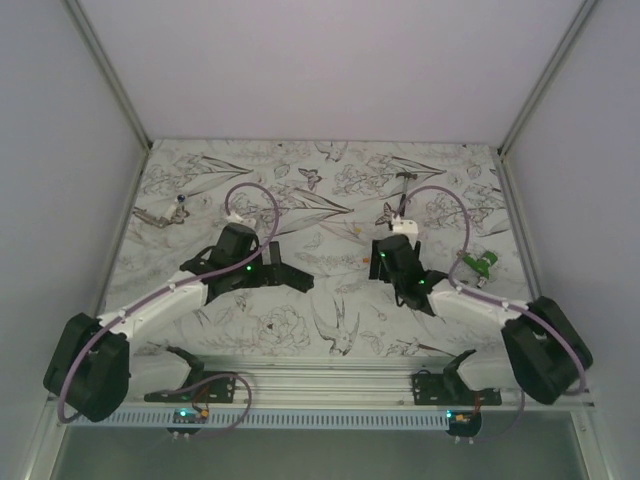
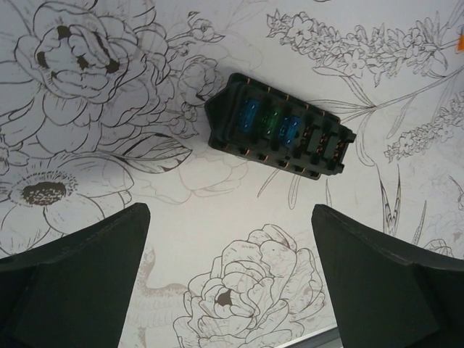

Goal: Snap on the fuse box
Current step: Adjust the fuse box base at the center of the board, then pick up the fuse from the center of the board.

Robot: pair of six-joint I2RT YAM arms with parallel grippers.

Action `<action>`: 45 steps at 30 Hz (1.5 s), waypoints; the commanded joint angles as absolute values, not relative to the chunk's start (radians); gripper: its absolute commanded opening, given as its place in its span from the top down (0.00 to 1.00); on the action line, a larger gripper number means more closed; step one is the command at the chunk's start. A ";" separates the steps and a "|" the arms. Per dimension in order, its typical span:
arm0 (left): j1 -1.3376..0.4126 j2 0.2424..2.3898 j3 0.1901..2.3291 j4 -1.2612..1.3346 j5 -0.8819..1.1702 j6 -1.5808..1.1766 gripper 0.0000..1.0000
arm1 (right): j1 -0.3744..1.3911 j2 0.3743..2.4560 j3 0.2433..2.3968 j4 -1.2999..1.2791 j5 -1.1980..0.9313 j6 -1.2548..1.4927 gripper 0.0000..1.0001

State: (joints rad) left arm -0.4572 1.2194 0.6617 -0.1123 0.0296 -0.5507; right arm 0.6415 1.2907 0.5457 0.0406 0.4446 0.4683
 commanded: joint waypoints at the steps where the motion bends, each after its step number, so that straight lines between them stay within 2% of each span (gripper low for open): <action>1: -0.452 1.184 0.619 -0.083 -0.013 -0.575 0.00 | 0.692 1.408 0.632 -0.021 0.603 0.593 0.30; 6: -0.453 1.155 0.602 -0.082 -0.013 -0.571 0.00 | 0.719 1.506 0.679 -0.055 0.707 0.656 0.31; 11: -0.453 1.161 0.601 -0.081 -0.014 -0.568 0.00 | 0.723 1.539 0.686 -0.051 0.748 0.683 0.37; 23: -0.454 1.191 0.609 -0.077 0.005 -0.573 0.00 | 0.721 1.643 0.718 -0.002 0.736 0.695 0.40; 30: -0.456 1.197 0.615 -0.076 0.007 -0.573 0.00 | 0.721 1.584 0.670 -0.040 0.742 0.712 0.46; 39: -0.457 1.216 0.627 -0.075 0.017 -0.576 0.00 | 0.696 1.531 0.627 -0.039 0.699 0.694 0.47; 45: -0.457 1.210 0.627 -0.074 0.018 -0.574 0.00 | 0.687 1.528 0.628 0.050 0.605 0.564 0.48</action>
State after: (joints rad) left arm -0.4572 1.2064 0.6159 -0.0772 0.0082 -0.5682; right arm 0.7006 1.5433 0.6285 -0.0166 0.6594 0.6308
